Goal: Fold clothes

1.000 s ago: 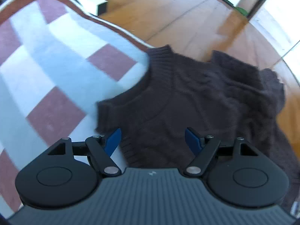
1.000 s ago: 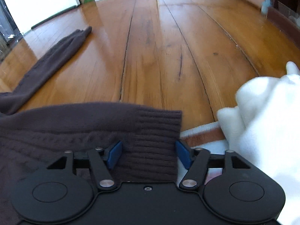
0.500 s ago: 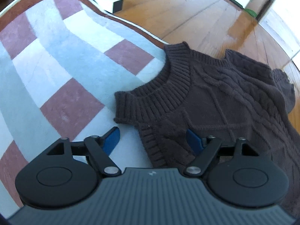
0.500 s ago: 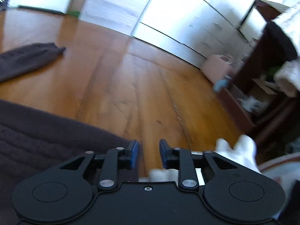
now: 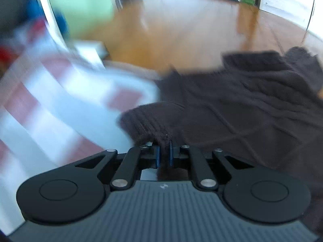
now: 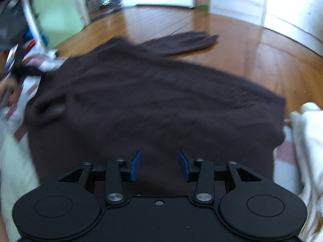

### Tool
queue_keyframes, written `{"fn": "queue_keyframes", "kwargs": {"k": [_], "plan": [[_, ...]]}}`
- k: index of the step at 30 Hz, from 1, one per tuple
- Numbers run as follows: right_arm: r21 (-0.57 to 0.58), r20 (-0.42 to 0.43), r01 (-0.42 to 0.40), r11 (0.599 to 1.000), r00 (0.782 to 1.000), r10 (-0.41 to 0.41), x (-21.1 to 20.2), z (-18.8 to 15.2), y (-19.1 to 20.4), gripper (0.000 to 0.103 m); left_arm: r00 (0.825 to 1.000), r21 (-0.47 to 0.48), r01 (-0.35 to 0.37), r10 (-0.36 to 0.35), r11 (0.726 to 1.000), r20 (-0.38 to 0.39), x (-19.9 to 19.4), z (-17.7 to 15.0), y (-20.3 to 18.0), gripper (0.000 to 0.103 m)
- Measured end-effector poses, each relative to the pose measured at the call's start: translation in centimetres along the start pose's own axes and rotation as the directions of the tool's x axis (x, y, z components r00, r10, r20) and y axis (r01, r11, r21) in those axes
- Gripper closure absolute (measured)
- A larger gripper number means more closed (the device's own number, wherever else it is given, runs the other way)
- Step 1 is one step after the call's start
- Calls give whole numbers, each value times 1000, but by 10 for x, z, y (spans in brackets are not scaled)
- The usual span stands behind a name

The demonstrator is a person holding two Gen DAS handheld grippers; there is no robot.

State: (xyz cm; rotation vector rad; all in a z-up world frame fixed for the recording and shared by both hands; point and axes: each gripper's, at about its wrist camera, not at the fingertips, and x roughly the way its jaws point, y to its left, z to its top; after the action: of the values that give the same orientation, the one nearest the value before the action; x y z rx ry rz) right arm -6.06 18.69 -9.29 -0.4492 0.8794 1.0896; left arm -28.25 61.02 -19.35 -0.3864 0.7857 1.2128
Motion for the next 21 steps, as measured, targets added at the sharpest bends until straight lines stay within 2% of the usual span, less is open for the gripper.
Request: {"fn": "queue_keyframes", "kwargs": {"k": [4, 7, 9, 10, 11, 12, 13, 15, 17, 19, 21], "plan": [[113, -36, 1, 994, 999, 4, -3, -16, -19, 57, 995, -161, -84, 90, 983, 31, -7, 13, 43, 94], [249, -52, -56, 967, 996, 72, -4, -29, -38, 57, 998, -250, -28, 15, 968, -54, 5, 2, 56, 88], [311, -58, -78, 947, 993, 100, 0, -36, -45, 57, 993, -259, -20, -12, 966, -118, 4, -4, 55, 83], [337, -60, -84, 938, 992, 111, 1, -41, -46, 57, 989, -250, -26, -12, 968, -150, 0, -7, 54, 66], [364, -62, -90, 927, 991, 121, 3, -45, -47, 56, 986, -230, -39, 1, 972, -167, -7, -10, 52, 53], [388, -69, -91, 917, 989, 127, 5, -49, -47, 55, 985, -215, -37, 0, 976, -171, -13, -12, 50, 30], [411, -77, -91, 907, 988, 134, 8, -53, -47, 55, 984, -204, -33, -4, 978, -177, -20, -15, 48, 24], [470, -79, -123, 874, 980, 180, 8, -62, -44, 54, 978, -218, 3, -48, 976, -204, -27, -26, 44, 24], [512, -67, -201, 835, 960, 271, 13, -65, -46, 47, 972, -229, 13, -66, 973, -226, -34, -37, 40, 28], [534, -67, -284, 797, 925, 375, 22, -65, -45, 46, 978, -143, 8, -38, 990, -206, -46, -42, 24, 30], [577, -56, -288, 764, 919, 389, 28, -64, -43, 50, 985, -45, 15, -23, 999, -172, -58, -44, 6, 28]]}}
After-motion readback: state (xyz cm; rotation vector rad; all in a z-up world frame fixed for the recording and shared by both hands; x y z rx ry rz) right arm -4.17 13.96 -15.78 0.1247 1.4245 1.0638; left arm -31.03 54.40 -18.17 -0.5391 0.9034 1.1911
